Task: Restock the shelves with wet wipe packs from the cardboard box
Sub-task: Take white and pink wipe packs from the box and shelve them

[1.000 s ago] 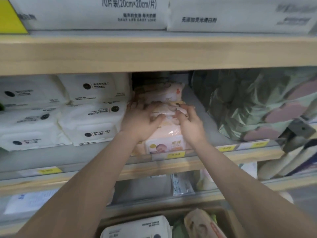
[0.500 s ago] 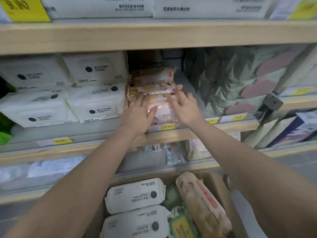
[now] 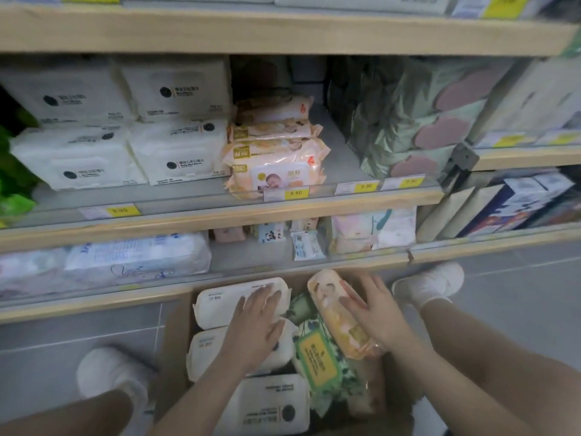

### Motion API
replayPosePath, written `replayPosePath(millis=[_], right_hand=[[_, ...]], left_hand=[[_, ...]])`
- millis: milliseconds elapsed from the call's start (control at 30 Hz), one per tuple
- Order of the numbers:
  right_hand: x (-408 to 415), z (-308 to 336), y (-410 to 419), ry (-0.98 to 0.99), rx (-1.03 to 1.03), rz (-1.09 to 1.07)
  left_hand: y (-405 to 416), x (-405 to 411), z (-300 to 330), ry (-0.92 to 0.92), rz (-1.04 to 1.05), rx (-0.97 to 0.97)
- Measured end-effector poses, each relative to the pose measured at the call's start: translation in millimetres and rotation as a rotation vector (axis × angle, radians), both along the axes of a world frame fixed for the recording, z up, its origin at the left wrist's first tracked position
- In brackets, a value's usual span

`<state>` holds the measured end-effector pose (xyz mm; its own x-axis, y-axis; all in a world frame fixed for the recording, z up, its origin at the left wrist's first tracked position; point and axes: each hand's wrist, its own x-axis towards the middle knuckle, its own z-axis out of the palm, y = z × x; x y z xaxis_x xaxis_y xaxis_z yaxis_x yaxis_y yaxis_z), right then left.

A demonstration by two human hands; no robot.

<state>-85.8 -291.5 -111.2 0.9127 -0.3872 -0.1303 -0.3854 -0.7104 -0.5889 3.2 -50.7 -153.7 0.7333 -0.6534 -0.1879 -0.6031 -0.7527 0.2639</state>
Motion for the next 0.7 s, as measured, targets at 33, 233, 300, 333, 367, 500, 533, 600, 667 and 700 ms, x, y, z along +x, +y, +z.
replayPosePath(millis=[33, 233, 300, 333, 367, 500, 533, 600, 667, 700], right_hand=[[-4, -7, -2, 0.031, 0.015, -0.012], [-9, -32, 4, 0.269, 0.077, -0.021], [-10, -40, 9, 0.269, 0.047, -0.018], [-10, -42, 10, 0.256, 0.04, -0.016], [-10, -44, 10, 0.24, 0.038, -0.012], [-17, -43, 10, 0.17, 0.042, 0.026], [-21, -42, 11, 0.15, 0.04, 0.042], [-33, -41, 12, 0.117, 0.033, 0.078], [-45, -40, 11, 0.094, 0.034, 0.118], [-51, -39, 11, 0.088, 0.029, 0.147]], left_hand=[[4, -6, -11, 0.004, 0.007, 0.017], [18, -16, -39, -0.051, -0.045, 0.06], [13, -15, -41, -0.043, -0.045, 0.053], [11, -15, -41, -0.029, -0.04, 0.045], [7, -15, -41, -0.021, -0.035, 0.034], [-21, -8, -24, 0.02, -0.051, -0.05], [-33, -5, -18, 0.051, -0.04, -0.08], [-57, 2, -11, 0.136, 0.005, -0.153], [-80, 11, -4, 0.224, 0.08, -0.221], [-91, 15, 0, 0.305, 0.116, -0.24]])
